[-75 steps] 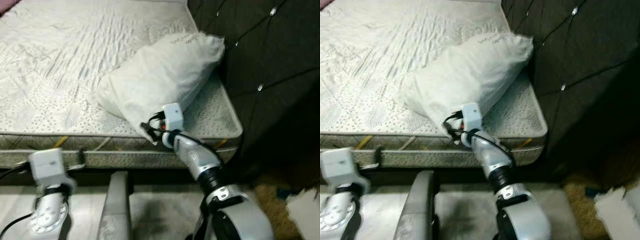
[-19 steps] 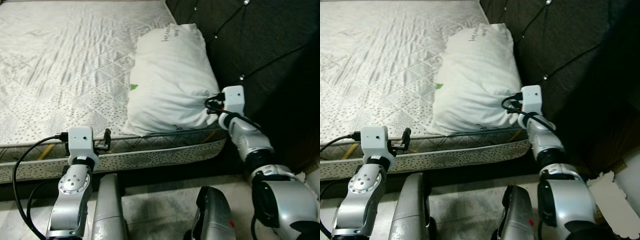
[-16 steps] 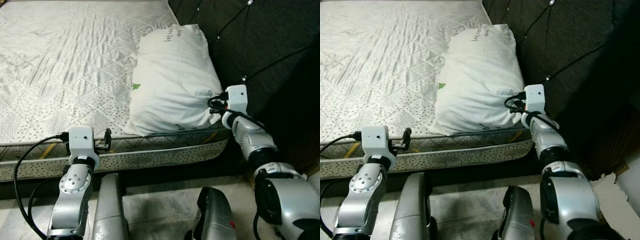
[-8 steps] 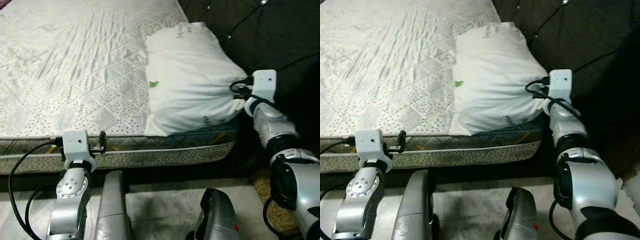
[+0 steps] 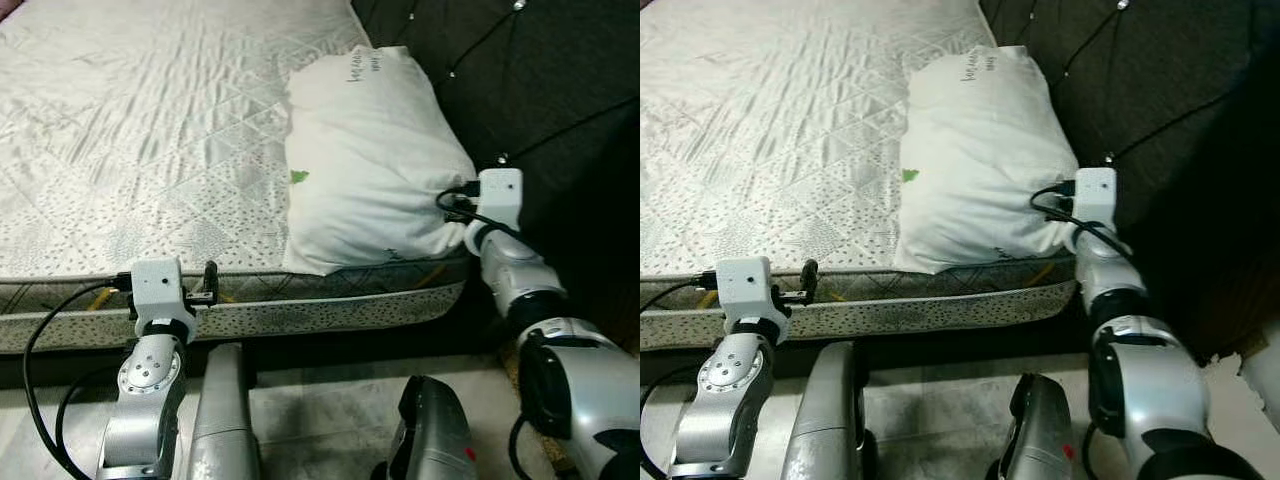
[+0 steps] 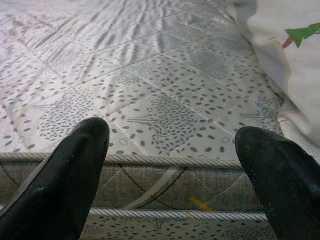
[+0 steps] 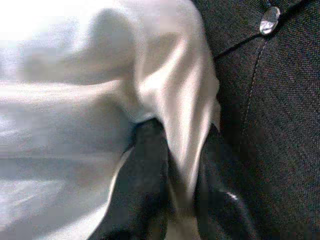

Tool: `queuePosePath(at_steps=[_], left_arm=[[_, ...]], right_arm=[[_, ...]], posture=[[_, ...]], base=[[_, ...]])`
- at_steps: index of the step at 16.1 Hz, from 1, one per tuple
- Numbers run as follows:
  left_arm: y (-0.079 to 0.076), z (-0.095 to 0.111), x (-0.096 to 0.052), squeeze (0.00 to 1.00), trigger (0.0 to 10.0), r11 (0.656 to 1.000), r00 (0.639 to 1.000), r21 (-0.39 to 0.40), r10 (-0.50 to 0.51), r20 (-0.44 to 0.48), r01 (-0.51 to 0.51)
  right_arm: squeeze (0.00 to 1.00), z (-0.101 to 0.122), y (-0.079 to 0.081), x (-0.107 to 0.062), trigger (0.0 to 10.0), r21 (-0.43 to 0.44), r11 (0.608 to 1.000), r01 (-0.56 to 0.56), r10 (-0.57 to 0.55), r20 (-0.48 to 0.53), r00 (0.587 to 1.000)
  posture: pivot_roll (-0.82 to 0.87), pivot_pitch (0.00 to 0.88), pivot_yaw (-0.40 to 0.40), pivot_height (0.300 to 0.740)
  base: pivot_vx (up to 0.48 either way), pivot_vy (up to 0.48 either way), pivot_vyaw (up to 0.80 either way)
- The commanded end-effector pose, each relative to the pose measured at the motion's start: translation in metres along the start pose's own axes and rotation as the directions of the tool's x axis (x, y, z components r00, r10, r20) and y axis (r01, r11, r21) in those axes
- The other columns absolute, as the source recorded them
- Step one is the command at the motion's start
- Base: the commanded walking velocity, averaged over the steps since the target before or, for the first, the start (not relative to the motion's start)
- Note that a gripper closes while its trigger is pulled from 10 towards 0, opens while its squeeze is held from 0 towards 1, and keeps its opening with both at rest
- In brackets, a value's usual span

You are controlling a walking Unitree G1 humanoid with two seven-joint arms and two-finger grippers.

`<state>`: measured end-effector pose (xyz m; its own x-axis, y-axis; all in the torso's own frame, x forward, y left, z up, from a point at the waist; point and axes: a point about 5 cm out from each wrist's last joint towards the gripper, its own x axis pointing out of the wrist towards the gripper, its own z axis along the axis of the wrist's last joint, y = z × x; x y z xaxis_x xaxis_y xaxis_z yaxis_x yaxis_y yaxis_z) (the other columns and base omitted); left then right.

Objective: Clean up the room

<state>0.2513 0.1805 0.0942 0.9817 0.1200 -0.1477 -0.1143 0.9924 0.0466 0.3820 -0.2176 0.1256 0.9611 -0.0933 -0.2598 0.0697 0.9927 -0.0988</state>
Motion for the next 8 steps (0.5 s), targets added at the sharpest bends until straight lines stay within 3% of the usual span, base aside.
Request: queuePosePath(at_steps=[1,4,8], left_arm=[[0.000,0.005,0.000,0.00,10.0,1.000,1.000,0.001,-0.002,0.015,0.002],[0.001,0.006,0.001,0.00,10.0,1.000,1.000,-0.002,0.002,0.021,-0.002],[0.000,0.008,0.002,0.00,10.0,1.000,0.999,-0.007,0.004,0.036,-0.004]], right_arm=[[1.00,0.001,0.003,0.000,10.0,0.004,1.000,-0.008,0.008,0.014,1.000],[1.00,0.008,0.003,0.001,10.0,-0.001,1.000,0.022,-0.022,0.042,0.999],[1.00,0.031,-0.017,-0.005,10.0,-0.006,0.990,0.140,-0.135,0.215,0.967]], posture=[[0.15,0.000,-0.040,0.527],[0.15,0.000,-0.042,0.527],[0.14,0.000,-0.041,0.527]], base=[[0.000,0.000,0.00],[0.000,0.000,0.00],[0.000,0.000,0.00]])
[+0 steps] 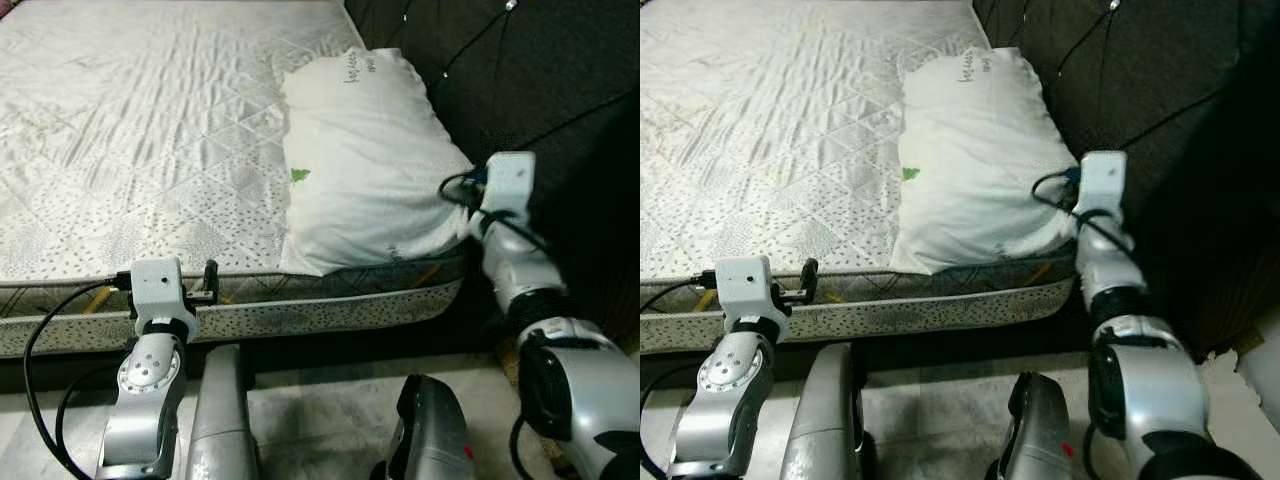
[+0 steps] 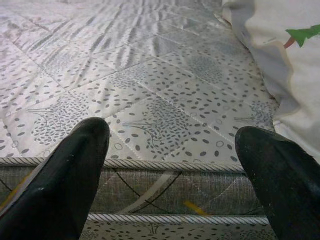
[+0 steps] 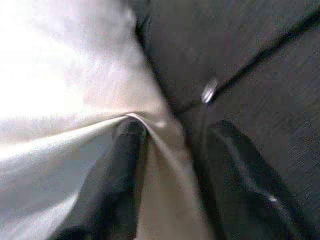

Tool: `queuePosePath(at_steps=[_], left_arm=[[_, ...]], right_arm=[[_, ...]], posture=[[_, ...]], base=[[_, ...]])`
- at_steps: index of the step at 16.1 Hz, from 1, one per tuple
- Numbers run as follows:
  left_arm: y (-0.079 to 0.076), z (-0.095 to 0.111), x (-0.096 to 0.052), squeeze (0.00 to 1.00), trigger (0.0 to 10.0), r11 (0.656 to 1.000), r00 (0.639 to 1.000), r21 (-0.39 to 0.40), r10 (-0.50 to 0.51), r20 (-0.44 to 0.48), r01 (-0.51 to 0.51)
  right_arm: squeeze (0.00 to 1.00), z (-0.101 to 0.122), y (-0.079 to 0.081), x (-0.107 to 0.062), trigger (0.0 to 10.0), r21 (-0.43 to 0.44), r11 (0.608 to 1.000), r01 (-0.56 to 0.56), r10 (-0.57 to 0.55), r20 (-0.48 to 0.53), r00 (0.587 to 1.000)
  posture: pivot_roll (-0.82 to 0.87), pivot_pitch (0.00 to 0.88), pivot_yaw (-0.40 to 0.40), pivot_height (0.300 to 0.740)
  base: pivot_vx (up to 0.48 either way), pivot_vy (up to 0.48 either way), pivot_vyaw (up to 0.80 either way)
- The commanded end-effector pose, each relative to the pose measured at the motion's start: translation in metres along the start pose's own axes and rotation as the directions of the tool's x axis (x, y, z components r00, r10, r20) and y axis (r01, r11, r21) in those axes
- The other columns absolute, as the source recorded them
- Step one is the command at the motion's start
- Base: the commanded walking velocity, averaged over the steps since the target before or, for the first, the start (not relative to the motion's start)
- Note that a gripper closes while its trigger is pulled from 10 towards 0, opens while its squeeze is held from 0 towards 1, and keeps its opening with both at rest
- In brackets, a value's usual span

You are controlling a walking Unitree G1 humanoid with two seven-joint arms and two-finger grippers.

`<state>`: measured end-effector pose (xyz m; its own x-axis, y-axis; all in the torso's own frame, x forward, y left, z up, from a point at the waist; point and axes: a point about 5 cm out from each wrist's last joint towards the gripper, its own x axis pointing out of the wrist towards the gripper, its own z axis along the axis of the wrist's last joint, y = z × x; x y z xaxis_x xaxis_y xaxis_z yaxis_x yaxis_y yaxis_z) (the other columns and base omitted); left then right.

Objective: Clean up the room

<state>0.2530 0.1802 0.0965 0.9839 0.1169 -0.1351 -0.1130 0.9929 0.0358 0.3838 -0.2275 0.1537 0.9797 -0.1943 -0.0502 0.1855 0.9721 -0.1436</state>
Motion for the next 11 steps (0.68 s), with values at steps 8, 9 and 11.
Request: queuePosePath(at_steps=[8,9,11], left_arm=[[-0.010,0.009,0.011,0.00,10.0,1.000,0.998,-0.012,0.003,0.059,-0.002],[-0.008,0.012,0.014,0.00,10.0,1.000,0.997,-0.006,0.012,0.075,-0.011],[-0.006,0.016,0.019,0.00,10.0,1.000,0.995,-0.014,0.017,0.099,-0.015]], right_arm=[[1.00,-0.051,0.056,-0.077,10.0,0.025,0.986,-0.165,0.164,0.019,0.986],[1.00,-0.047,0.062,-0.088,10.0,0.008,0.973,-0.231,0.230,0.038,0.972],[1.00,-0.039,0.065,-0.093,10.0,-0.025,0.955,-0.297,0.298,0.079,0.951]], posture=[[0.10,0.000,-0.027,0.527],[0.09,0.000,-0.021,0.527],[0.07,0.000,-0.007,0.527]], base=[[0.000,0.000,0.00],[0.000,0.000,0.00],[0.000,0.000,0.00]])
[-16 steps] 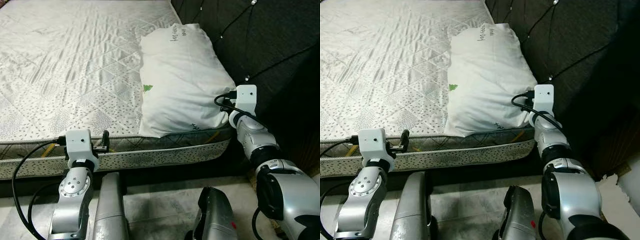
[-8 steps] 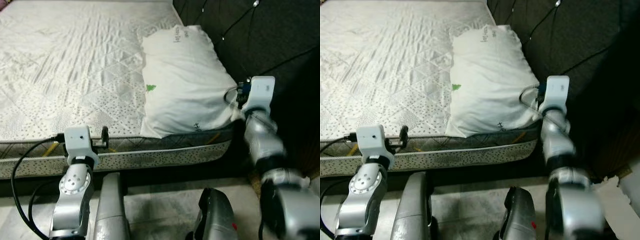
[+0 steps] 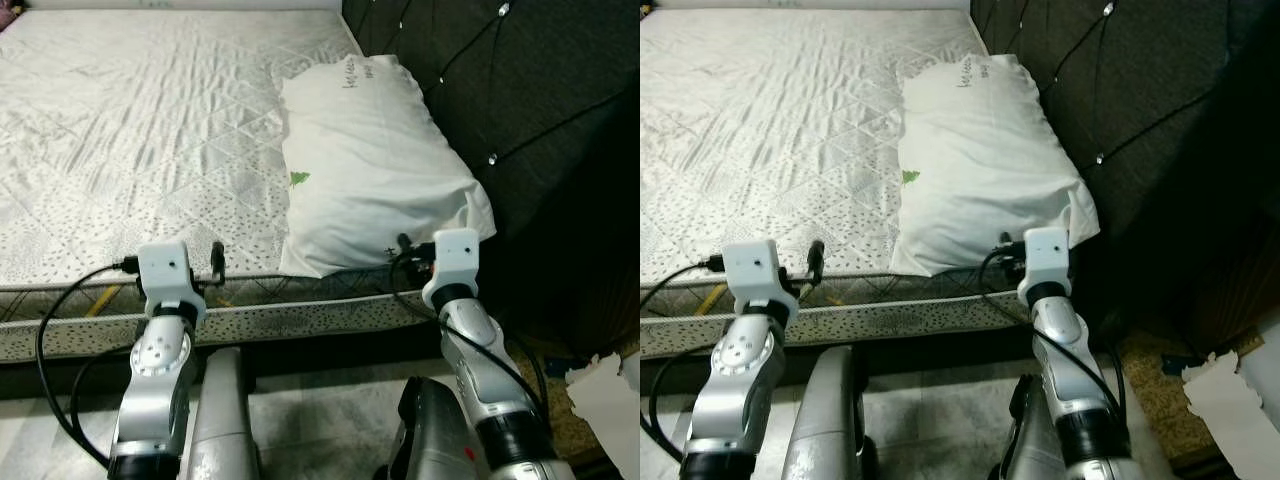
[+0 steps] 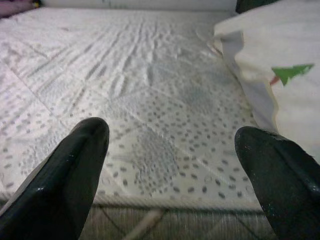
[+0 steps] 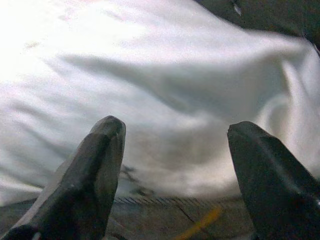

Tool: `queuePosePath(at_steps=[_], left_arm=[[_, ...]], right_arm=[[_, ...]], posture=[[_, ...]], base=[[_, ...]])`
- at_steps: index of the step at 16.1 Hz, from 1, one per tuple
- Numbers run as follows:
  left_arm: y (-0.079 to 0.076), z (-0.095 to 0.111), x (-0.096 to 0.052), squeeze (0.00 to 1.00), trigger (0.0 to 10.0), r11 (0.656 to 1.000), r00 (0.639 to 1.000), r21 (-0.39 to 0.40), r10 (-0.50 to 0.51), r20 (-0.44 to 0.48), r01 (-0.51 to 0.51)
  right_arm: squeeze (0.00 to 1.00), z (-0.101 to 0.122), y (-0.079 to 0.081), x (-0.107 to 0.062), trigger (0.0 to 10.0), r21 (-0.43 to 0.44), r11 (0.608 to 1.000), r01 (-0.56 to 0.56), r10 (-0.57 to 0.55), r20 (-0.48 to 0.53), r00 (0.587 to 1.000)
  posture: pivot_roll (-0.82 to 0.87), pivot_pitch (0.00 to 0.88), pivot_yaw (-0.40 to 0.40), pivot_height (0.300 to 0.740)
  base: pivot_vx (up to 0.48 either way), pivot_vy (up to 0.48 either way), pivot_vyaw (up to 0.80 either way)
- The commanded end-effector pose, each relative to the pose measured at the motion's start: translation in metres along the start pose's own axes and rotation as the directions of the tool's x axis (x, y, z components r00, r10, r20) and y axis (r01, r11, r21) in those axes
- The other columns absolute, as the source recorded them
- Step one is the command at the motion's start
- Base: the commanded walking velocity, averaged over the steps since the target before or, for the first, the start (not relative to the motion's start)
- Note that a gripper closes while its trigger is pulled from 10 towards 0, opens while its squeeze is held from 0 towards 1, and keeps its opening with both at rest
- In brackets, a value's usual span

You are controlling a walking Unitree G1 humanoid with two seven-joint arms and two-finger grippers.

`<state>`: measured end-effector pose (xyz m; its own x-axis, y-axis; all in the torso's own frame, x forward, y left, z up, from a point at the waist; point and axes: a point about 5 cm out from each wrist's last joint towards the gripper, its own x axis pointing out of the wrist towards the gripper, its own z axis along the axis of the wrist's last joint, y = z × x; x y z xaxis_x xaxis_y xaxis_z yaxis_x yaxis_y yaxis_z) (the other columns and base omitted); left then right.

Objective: Clean up the room

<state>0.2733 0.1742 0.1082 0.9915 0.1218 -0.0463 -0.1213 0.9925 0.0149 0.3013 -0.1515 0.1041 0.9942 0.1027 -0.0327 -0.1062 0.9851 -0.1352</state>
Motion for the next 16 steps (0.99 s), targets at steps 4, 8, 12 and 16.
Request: queuePosePath(at_steps=[4,8,12,16], left_arm=[[-0.001,0.013,0.017,0.00,10.0,1.000,0.997,-0.005,-0.006,0.076,0.006],[0.005,0.023,0.023,0.00,10.0,0.999,0.989,-0.040,0.041,0.139,-0.035],[0.003,0.020,0.023,0.00,10.0,0.997,0.990,-0.064,0.043,0.136,-0.035],[0.002,0.018,0.017,0.00,10.0,0.995,0.991,-0.093,0.038,0.126,-0.026]], right_arm=[[1.00,0.029,0.015,0.002,10.0,0.023,0.990,-0.137,0.134,0.110,0.985],[1.00,0.031,0.030,0.012,10.0,0.164,0.982,-0.093,0.071,0.136,0.988],[0.00,0.034,0.024,0.017,10.0,0.205,0.976,-0.076,0.045,0.154,0.987],[0.00,0.048,0.024,0.023,10.0,0.242,0.969,-0.056,0.012,0.181,0.983]], posture=[[0.05,0.000,0.019,0.527],[0.07,0.000,0.029,0.527],[0.07,0.000,0.012,0.527],[0.07,0.000,0.005,0.548]], base=[[0.000,0.000,0.00],[0.000,0.000,0.00],[0.000,0.000,0.00],[0.000,0.000,-0.35]])
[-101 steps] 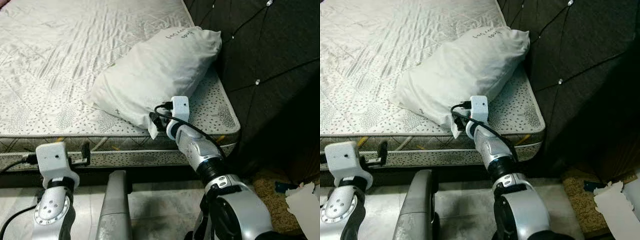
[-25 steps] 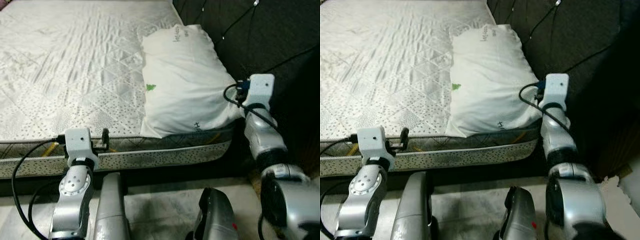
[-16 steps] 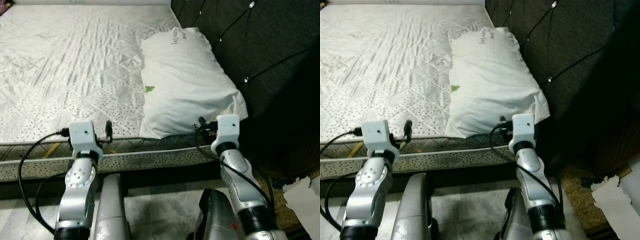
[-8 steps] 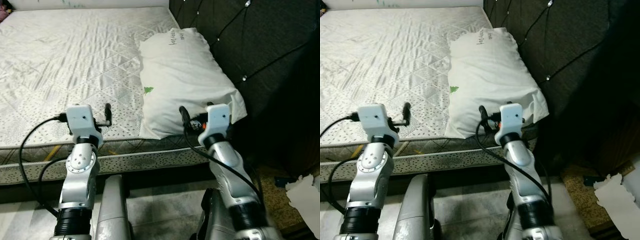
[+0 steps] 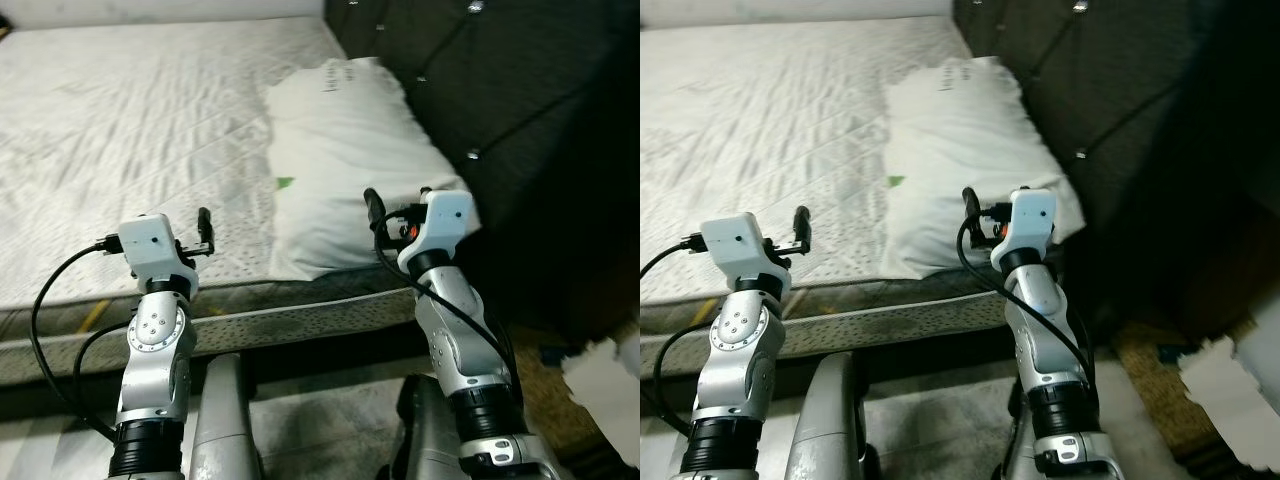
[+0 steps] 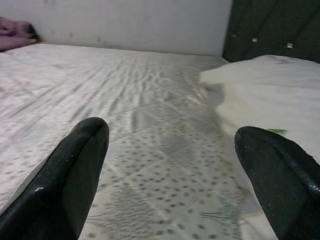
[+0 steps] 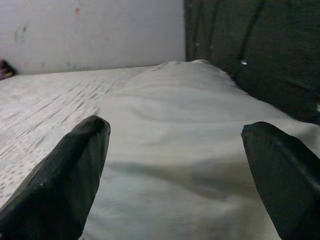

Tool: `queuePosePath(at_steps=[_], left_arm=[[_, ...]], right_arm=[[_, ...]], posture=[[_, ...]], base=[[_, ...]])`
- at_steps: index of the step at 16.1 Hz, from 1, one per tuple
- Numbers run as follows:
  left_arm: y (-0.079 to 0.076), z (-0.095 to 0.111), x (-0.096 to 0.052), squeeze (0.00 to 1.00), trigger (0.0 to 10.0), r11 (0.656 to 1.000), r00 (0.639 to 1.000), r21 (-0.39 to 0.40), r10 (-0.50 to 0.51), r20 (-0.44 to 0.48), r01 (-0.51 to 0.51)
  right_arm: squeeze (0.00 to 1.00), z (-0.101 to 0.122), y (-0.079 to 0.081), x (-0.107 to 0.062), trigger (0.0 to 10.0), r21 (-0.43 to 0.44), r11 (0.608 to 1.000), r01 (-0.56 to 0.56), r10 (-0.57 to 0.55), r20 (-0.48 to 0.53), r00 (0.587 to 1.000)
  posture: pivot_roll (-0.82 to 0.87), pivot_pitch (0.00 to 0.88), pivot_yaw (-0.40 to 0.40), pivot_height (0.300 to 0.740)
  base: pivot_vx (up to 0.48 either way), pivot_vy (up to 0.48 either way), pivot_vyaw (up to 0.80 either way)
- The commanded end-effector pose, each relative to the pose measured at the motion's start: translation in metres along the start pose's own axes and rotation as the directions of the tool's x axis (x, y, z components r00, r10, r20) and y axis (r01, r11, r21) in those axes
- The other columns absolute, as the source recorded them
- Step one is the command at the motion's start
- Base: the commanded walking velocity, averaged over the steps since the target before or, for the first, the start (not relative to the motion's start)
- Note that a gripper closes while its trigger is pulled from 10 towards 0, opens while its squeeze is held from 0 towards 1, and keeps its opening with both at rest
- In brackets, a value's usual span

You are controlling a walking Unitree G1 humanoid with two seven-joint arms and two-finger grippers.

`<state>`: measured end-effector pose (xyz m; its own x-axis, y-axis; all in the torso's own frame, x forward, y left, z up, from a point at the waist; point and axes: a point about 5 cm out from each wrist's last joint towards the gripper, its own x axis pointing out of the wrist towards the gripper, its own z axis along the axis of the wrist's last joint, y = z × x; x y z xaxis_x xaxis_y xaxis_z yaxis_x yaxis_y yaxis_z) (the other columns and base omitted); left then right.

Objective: Clean up the room

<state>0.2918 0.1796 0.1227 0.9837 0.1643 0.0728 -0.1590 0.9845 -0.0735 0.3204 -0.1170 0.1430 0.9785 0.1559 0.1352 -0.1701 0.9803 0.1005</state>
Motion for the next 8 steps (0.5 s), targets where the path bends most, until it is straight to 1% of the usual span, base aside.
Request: queuePosePath(at_steps=[1,2,4,5,6,7,8], left_arm=[[-0.001,0.005,-0.001,0.00,10.0,1.000,1.000,0.009,-0.012,0.012,0.012],[0.000,0.006,-0.001,0.00,10.0,1.000,1.000,0.027,-0.009,0.020,0.008],[0.002,0.003,-0.002,0.00,10.0,0.999,1.000,0.032,0.000,0.020,0.000],[0.001,0.001,-0.002,0.00,10.0,1.000,1.000,0.019,0.008,0.017,-0.009],[-0.005,0.002,0.000,0.00,10.0,1.000,1.000,0.003,0.001,0.013,-0.001],[-0.009,0.003,0.002,0.00,10.0,1.000,1.000,-0.001,-0.015,0.011,0.015],[-0.009,0.003,0.001,0.00,10.0,1.000,1.000,0.002,-0.019,0.011,0.019]], right_arm=[[0.00,0.006,0.000,0.004,10.0,0.015,1.000,0.017,-0.017,0.015,1.000],[0.00,0.005,0.002,0.004,10.0,0.020,1.000,0.014,-0.014,0.013,1.000],[0.00,0.002,0.004,0.003,10.0,0.027,1.000,0.012,-0.012,0.004,1.000],[0.00,0.003,0.005,0.004,10.0,0.033,0.999,0.012,-0.012,0.003,1.000],[0.00,0.005,0.007,0.007,10.0,0.043,0.999,-0.005,0.004,0.008,1.000],[0.00,0.006,0.010,0.008,10.0,0.019,0.999,-0.026,0.026,0.008,1.000],[0.00,0.006,0.012,0.008,10.0,0.024,0.999,-0.031,0.031,0.011,0.999]], posture=[[0.08,0.000,-0.001,0.556],[0.08,0.000,-0.001,0.564],[0.08,0.000,-0.010,0.572],[0.08,0.000,-0.012,0.580],[0.08,0.000,-0.012,0.588],[0.08,0.000,-0.010,0.588],[0.08,0.000,-0.009,0.588]], base=[[0.000,0.000,-0.46],[0.000,0.000,-0.46],[0.000,0.000,-0.46],[0.000,0.000,-0.46],[0.000,0.000,-0.46],[0.000,0.000,-0.44],[0.000,0.000,0.00]])
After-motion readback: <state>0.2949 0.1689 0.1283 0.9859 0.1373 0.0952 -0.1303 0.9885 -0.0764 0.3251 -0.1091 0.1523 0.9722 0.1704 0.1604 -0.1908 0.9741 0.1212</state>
